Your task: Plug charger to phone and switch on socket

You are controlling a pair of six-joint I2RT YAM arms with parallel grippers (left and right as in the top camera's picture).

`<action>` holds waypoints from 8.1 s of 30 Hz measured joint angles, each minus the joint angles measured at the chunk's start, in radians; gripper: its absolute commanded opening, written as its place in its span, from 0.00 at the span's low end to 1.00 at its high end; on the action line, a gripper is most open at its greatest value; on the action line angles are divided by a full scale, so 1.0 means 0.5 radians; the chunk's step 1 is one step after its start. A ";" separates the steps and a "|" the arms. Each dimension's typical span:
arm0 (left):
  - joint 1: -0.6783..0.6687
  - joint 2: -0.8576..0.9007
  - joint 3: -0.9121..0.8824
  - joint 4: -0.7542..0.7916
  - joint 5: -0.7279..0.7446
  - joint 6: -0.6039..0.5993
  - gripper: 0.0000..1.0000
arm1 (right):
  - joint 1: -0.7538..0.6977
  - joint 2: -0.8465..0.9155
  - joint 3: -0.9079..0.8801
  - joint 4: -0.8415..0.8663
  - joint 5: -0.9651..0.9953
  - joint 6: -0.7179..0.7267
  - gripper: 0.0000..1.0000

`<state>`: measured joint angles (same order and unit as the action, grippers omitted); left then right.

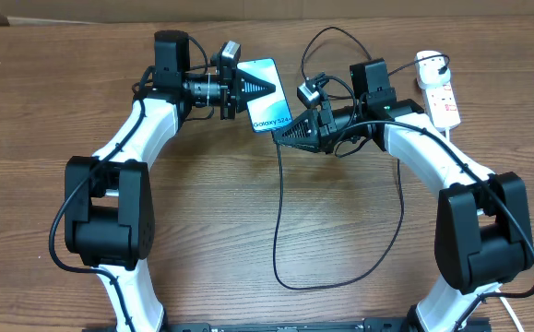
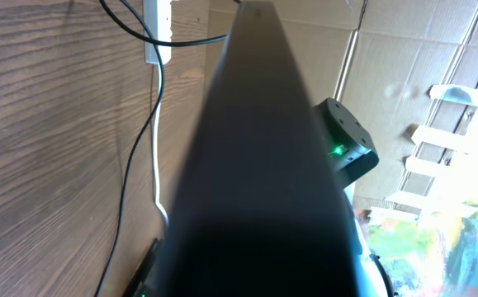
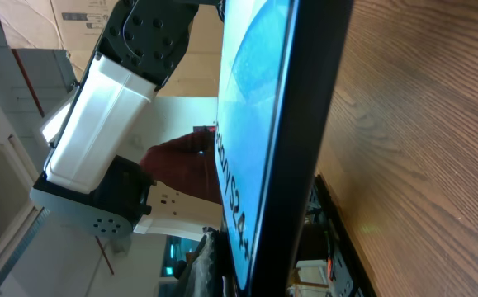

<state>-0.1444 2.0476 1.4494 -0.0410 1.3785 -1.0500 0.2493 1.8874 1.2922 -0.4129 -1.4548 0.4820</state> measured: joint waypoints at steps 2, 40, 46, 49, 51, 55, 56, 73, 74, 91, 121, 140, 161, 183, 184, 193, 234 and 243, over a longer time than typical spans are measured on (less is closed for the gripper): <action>0.000 0.000 0.000 0.000 0.000 0.002 0.04 | 0.000 0.000 -0.001 0.000 0.000 0.001 0.04; -0.128 0.010 -0.004 -0.026 0.091 0.019 0.04 | -0.014 -0.031 0.002 0.040 0.082 0.077 0.54; -0.243 0.011 -0.019 -0.040 0.204 0.019 0.04 | -0.093 -0.034 0.015 -0.169 0.325 0.037 0.57; -0.231 0.011 -0.021 -0.040 0.213 0.020 0.04 | -0.106 -0.034 0.018 -0.225 0.356 0.007 0.57; -0.217 0.011 -0.021 -0.039 0.220 0.020 0.04 | -0.118 -0.034 0.018 -0.228 0.360 -0.001 0.57; -0.204 0.011 -0.021 -0.039 0.220 0.020 0.04 | -0.143 -0.034 0.018 -0.234 0.351 -0.032 0.56; -0.203 0.011 -0.021 -0.038 0.219 0.020 0.04 | -0.146 -0.034 0.018 -0.235 0.345 -0.040 0.56; -0.082 0.011 -0.021 -0.039 -0.105 0.024 0.04 | -0.169 -0.182 0.018 -0.258 0.299 -0.091 0.63; -0.076 0.011 -0.021 -0.039 -0.112 0.024 0.04 | -0.172 -0.191 0.018 -0.275 0.302 -0.095 0.64; -0.050 0.011 -0.021 -0.040 -0.245 0.063 0.04 | -0.185 -0.194 0.024 -0.910 0.634 -0.494 0.43; -0.050 0.011 -0.021 -0.040 -0.154 0.064 0.04 | -0.014 -0.194 0.024 -0.655 0.619 -0.380 0.34; -0.050 0.011 -0.021 -0.040 -0.118 0.056 0.04 | 0.034 -0.194 0.024 -0.609 0.603 -0.334 0.29; -0.052 0.011 -0.021 -0.039 -0.079 0.057 0.04 | 0.051 -0.194 0.024 -0.550 0.581 -0.281 0.13; -0.076 0.011 -0.021 -0.037 -0.033 0.059 0.04 | 0.051 -0.194 0.024 -0.541 0.475 -0.270 0.04; -0.077 0.011 -0.021 -0.037 -0.033 0.059 0.04 | 0.051 -0.194 0.024 -0.541 0.474 -0.267 0.04; -0.079 0.011 -0.021 -0.031 0.018 0.064 0.04 | 0.051 -0.194 0.024 -0.534 0.433 -0.232 0.04; -0.143 0.013 -0.020 -0.038 0.166 0.027 0.04 | -0.024 -0.219 0.022 -0.459 0.314 -0.192 0.60; -0.256 0.013 -0.021 -0.028 0.223 0.027 0.04 | -0.060 -0.222 0.022 -0.460 0.361 -0.209 0.73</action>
<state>-0.2722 2.0541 1.4387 -0.0551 1.4899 -1.0363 0.2192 1.7763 1.3033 -0.6430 -1.2743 0.3775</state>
